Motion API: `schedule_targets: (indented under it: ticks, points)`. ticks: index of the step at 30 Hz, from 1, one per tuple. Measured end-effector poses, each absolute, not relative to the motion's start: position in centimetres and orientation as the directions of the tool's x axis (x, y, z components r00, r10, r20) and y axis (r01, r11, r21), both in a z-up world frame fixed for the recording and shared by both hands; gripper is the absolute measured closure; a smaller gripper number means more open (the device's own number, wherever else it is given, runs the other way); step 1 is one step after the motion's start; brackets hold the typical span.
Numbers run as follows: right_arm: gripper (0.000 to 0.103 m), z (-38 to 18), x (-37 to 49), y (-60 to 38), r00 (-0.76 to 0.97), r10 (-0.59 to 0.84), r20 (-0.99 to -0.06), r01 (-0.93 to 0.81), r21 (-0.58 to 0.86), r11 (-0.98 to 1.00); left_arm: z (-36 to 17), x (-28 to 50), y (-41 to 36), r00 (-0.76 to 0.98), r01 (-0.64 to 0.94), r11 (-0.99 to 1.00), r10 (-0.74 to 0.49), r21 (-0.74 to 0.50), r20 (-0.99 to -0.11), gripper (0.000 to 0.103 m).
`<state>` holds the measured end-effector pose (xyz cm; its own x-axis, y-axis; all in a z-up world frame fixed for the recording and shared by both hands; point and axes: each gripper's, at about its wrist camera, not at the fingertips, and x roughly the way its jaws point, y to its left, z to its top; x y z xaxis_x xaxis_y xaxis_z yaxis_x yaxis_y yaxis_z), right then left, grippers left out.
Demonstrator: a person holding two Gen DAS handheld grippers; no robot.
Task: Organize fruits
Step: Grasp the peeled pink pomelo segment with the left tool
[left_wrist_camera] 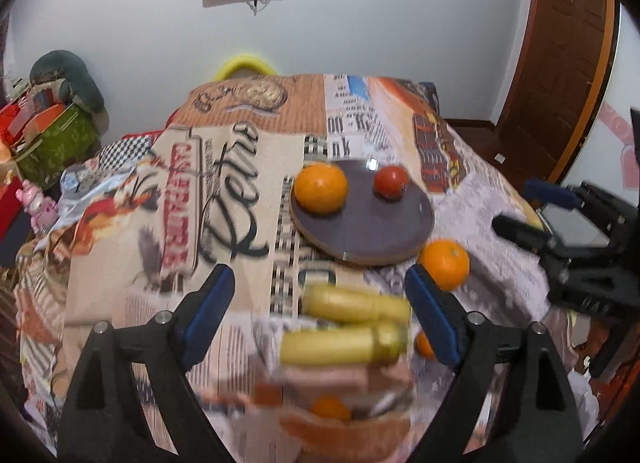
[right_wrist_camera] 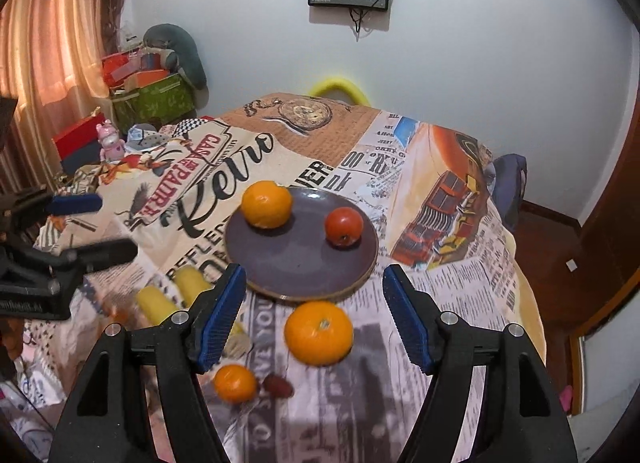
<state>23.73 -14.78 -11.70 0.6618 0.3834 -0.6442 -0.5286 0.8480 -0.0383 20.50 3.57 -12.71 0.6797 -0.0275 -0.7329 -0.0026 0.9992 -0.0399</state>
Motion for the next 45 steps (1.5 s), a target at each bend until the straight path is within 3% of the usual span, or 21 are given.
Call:
schedule_targets:
  ticks: [4, 19, 26, 30, 38, 39, 40, 42, 45]
  points:
    - [0.033, -11.7, 22.3, -15.5, 0.673, 0.374, -0.639, -0.516, -0.043, 0.856, -14.6, 18.0, 3.4, 0.649, -0.023, 0.999, -0.019, -0.045, -0.761, 0.007]
    - [0.026, -12.3, 20.1, -17.5, 0.687, 0.355, -0.634, -0.484, -0.035, 0.874, -20.9, 14.4, 1.4, 0.506, 0.009, 0.996, -0.082, -0.090, -0.859, 0.007]
    - [0.026, -13.1, 20.5, -18.0, 0.673, 0.356, -0.649, -0.474, -0.009, 0.880, -22.7, 14.6, 0.6, 0.489, 0.001, 1.000, -0.020, -0.023, -0.872, 0.004]
    - [0.026, -13.6, 20.5, -17.9, 0.666, 0.353, -0.657, -0.477, -0.011, 0.879, -23.0, 15.0, 1.3, 0.494, -0.023, 0.999, -0.026, -0.043, -0.869, 0.004]
    - [0.026, -15.0, 21.4, -18.0, 0.642, 0.345, -0.684, -0.471, 0.004, 0.882, -22.1, 14.8, 2.1, 0.542, 0.008, 0.996, -0.083, -0.093, -0.836, 0.018]
    - [0.026, -15.1, 21.5, -18.0, 0.639, 0.346, -0.687, -0.472, 0.006, 0.882, -21.7, 14.7, 2.0, 0.555, 0.020, 0.996, -0.080, -0.083, -0.828, 0.025]
    - [0.026, -15.3, 21.6, -18.0, 0.637, 0.346, -0.689, -0.473, 0.005, 0.881, -21.3, 14.6, 1.9, 0.566, 0.033, 0.996, -0.083, -0.078, -0.820, 0.040]
    - [0.026, -15.6, 21.7, -17.9, 0.633, 0.342, -0.695, -0.475, 0.001, 0.880, -20.2, 14.6, 1.6, 0.581, 0.071, 0.994, -0.106, -0.079, -0.807, 0.055]
    - [0.026, -16.1, 22.1, -17.8, 0.624, 0.337, -0.705, -0.471, 0.004, 0.882, -19.4, 15.1, 1.6, 0.591, 0.087, 0.993, -0.118, -0.082, -0.798, 0.062]
